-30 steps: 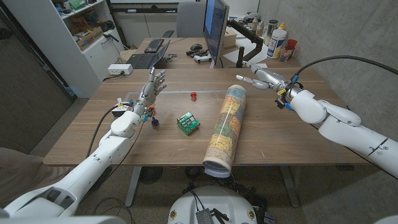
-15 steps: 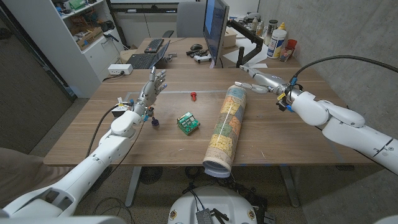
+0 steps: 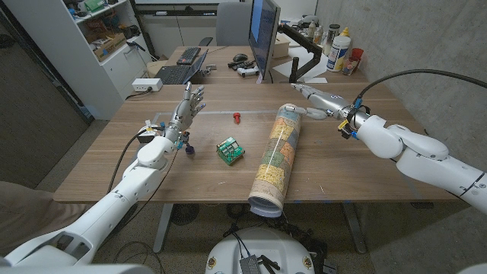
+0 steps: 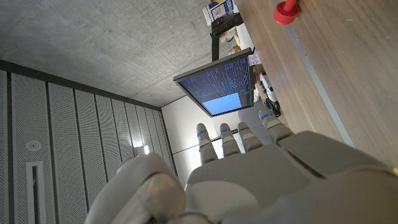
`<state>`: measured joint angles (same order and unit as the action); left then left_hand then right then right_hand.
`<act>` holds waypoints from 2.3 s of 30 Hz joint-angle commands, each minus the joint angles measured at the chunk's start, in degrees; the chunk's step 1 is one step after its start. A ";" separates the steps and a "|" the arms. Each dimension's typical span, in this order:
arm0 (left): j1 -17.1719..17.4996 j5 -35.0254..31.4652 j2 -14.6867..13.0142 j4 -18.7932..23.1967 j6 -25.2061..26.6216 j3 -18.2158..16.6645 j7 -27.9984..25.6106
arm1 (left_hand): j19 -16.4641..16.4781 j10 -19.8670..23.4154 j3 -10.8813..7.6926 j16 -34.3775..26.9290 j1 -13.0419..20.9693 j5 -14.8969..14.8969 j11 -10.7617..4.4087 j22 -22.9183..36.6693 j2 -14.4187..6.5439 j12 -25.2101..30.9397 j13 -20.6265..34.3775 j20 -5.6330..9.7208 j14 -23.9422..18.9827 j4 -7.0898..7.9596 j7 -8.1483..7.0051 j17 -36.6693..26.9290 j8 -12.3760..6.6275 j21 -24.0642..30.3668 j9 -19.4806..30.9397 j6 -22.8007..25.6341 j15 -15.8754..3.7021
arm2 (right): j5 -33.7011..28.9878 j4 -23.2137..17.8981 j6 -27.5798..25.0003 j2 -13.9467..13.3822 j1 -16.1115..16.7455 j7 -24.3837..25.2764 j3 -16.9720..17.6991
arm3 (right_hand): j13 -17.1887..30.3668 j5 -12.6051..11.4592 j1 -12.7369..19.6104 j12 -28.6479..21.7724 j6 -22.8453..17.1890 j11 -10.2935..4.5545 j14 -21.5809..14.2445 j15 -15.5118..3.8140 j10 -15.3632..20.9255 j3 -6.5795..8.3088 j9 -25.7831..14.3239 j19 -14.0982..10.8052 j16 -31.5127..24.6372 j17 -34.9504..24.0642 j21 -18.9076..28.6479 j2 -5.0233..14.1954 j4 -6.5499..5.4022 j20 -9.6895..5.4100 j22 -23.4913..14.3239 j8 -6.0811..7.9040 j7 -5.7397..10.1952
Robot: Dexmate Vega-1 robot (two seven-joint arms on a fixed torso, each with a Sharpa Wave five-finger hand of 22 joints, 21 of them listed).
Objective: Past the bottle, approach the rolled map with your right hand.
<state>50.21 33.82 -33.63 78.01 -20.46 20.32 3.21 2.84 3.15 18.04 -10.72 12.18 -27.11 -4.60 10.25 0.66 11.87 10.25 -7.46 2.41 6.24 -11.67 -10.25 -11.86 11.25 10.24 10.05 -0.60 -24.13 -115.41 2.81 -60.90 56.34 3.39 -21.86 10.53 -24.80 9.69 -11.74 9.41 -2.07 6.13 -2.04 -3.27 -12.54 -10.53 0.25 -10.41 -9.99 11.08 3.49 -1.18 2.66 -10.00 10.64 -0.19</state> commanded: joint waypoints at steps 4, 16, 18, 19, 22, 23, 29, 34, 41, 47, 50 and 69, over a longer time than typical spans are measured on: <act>0.57 -0.05 0.07 0.23 -0.42 -0.15 -0.62 | 0.01 0.05 0.35 -0.06 0.49 0.06 -0.22 0.10 0.28 0.10 0.35 0.22 0.61 -0.09 -0.08 -0.18 0.12 0.13 0.33 0.41 -0.18 | -4.27 -0.97 1.42 0.05 0.16 -0.26 -0.36 | 0.17 -0.49 0.26 -0.08 0.43 0.16 0.39 -0.73 -0.26 -0.37 -0.20 -0.04 -0.01 -0.21 -0.04 -0.19 0.20 -0.22 -0.10 0.28 0.36; 0.84 -0.11 0.12 0.40 -0.48 -0.24 -1.01 | -0.04 -0.36 0.36 -0.03 0.50 0.10 0.00 0.10 0.30 -0.14 0.36 0.22 0.80 -0.08 0.02 -0.17 0.19 0.11 0.33 0.51 -0.03 | -5.41 -2.42 2.57 -0.97 2.25 0.15 1.11 | 0.17 -0.71 0.14 -0.11 0.44 0.27 0.29 -0.70 -0.31 -0.46 -0.21 -0.44 -0.06 -0.21 0.10 -0.17 0.15 -0.61 -0.10 0.32 0.33; 0.97 -0.13 0.06 0.50 -0.47 -0.24 -1.03 | -0.04 -0.36 0.36 -0.02 0.51 0.10 0.04 0.10 0.31 -0.15 0.36 0.22 0.82 -0.08 0.04 -0.17 0.19 0.10 0.33 0.54 -0.03 | -5.65 -2.74 2.73 -1.17 2.65 0.17 1.34 | 0.17 -0.74 0.13 -0.10 0.40 0.27 0.28 -0.73 -0.36 -0.47 -0.21 -0.42 -0.06 -0.21 0.08 -0.17 0.15 -0.63 -0.10 0.34 0.37; 1.03 -0.16 0.03 0.53 -0.54 -0.25 -1.03 | -0.03 -0.41 0.36 -0.03 0.51 0.11 -0.01 0.10 0.31 -0.17 0.36 0.24 0.82 -0.08 -0.01 -0.17 0.20 0.11 0.33 0.54 -0.02 | -5.73 -2.91 2.77 -1.26 2.85 0.13 1.46 | 0.17 -0.75 0.13 -0.11 0.41 0.30 0.29 -0.73 -0.35 -0.48 -0.21 -0.42 -0.06 -0.21 0.08 -0.17 0.15 -0.63 -0.09 0.34 0.37; 1.22 -0.22 -0.05 0.71 -0.59 -0.33 -1.19 | -0.04 -0.42 0.36 -0.02 0.51 0.12 0.01 0.10 0.31 -0.19 0.36 0.22 0.87 -0.08 -0.03 -0.17 0.21 0.10 0.33 0.58 0.00 | -5.66 -3.09 3.19 -1.33 3.34 0.08 1.67 | 0.17 -0.79 0.12 -0.11 0.42 0.29 0.31 -0.74 -0.36 -0.49 -0.21 -0.42 -0.05 -0.21 0.08 -0.17 0.15 -0.63 -0.09 0.34 0.39; 1.24 -0.14 -0.06 0.73 -0.59 -0.36 -1.13 | -0.06 -0.42 0.36 -0.03 0.51 0.12 0.00 0.10 0.32 -0.20 0.36 0.22 0.86 -0.08 0.01 -0.17 0.21 0.10 0.33 0.59 0.01 | -5.80 -3.14 3.29 -1.33 3.44 0.04 1.67 | 0.18 -0.80 0.12 -0.11 0.41 0.29 0.31 -0.74 -0.36 -0.49 -0.21 -0.41 -0.05 -0.21 0.07 -0.17 0.15 -0.63 -0.09 0.34 0.41; 1.52 -0.07 -0.36 1.23 -0.67 -0.65 -1.24 | -0.05 -0.41 0.36 -0.04 0.52 0.13 0.11 0.10 0.32 -0.21 0.36 0.20 0.89 -0.07 -0.04 -0.17 0.24 0.10 0.34 0.62 0.02 | -7.23 -3.34 4.11 -1.17 3.33 -0.17 1.35 | 0.18 -0.90 0.10 -0.13 0.39 0.23 0.34 -0.74 -0.36 -0.53 -0.22 -0.36 -0.04 -0.21 0.04 -0.18 0.15 -0.64 -0.09 0.37 0.42; 1.45 0.13 -0.09 0.87 -0.99 -0.94 -1.51 | -0.04 -0.40 0.36 -0.05 0.52 0.15 0.25 0.10 0.33 -0.23 0.36 0.21 0.89 -0.07 -0.04 -0.17 0.25 0.11 0.34 0.71 0.03 | -9.40 -3.21 4.89 -0.86 2.36 -0.81 0.48 | 0.18 -1.06 0.06 -0.16 0.37 0.21 0.98 -0.80 -0.37 -0.58 -0.22 0.06 0.19 -0.21 -0.13 -0.18 0.14 -0.66 -0.09 0.39 0.46; 1.42 0.26 -0.25 0.67 -0.82 -1.01 -1.30 | -0.01 -0.34 0.35 -0.06 0.53 0.16 0.04 0.10 0.32 -0.23 0.36 0.23 0.91 -0.06 -0.10 -0.17 0.26 0.12 0.34 0.77 0.09 | -11.83 -2.85 5.50 0.01 0.84 -1.99 -0.81 | 0.18 -1.19 0.07 -0.18 0.44 0.29 1.13 -0.79 -0.36 -0.59 -0.22 0.21 0.20 -0.21 -0.17 -0.12 0.14 -0.65 -0.10 0.38 0.57; 1.53 -0.08 -0.41 0.90 -0.16 -1.31 -2.64 | -0.12 -0.38 0.34 -0.06 0.53 0.18 0.03 0.10 0.30 -0.27 0.37 0.18 0.95 -0.04 -0.05 -0.17 0.26 0.08 0.34 0.89 0.09 | -12.87 -1.82 6.90 0.90 -0.47 -2.19 -1.78 | 0.19 -1.32 0.10 -0.17 0.56 0.60 1.13 -0.75 -0.43 -0.58 -0.23 0.32 0.16 -0.20 -0.21 -0.05 0.15 -0.58 -0.10 0.35 0.66; 1.79 0.01 -0.57 1.16 0.00 -1.48 -2.88 | -0.14 -0.38 0.34 -0.06 0.53 0.18 0.03 0.11 0.29 -0.28 0.37 0.21 0.97 -0.03 -0.02 -0.17 0.26 0.07 0.34 0.95 0.19 | -13.84 -1.44 7.85 1.14 -1.21 -2.28 -2.34 | 0.19 -1.38 0.13 -0.14 0.55 0.51 1.10 -0.76 -0.55 -0.58 -0.23 0.32 0.13 -0.20 -0.20 -0.03 0.16 -0.58 -0.09 0.37 0.72; 1.77 -0.11 -0.50 0.83 0.79 -1.43 -3.61 | -0.03 -0.37 0.30 -0.10 0.56 0.22 0.02 0.11 0.24 -0.32 0.37 0.28 0.97 -0.01 0.10 -0.17 0.25 0.12 0.34 1.28 0.16 | -13.93 -0.46 10.25 1.90 -1.62 -2.63 -2.73 | 0.20 -1.83 0.32 -0.29 -0.10 0.12 1.40 -0.99 -0.34 -0.54 -0.22 0.47 0.16 -0.19 -0.21 0.19 0.24 -0.84 -0.09 0.63 0.95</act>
<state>52.04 33.82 -34.27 79.05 -20.12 18.79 -0.05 2.63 2.93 18.03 -10.72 12.18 -26.89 -4.40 10.25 0.66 11.64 10.53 -7.26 2.95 6.23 -11.26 -10.25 -11.68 11.25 10.24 11.07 -0.55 -37.85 -115.96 12.06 -59.13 54.82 1.36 -24.33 10.52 -26.09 9.69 -11.74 9.41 -1.73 6.90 -2.19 -3.59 -12.78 -10.52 0.37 -10.41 -9.99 11.08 3.49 -0.95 1.72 -9.99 11.09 0.63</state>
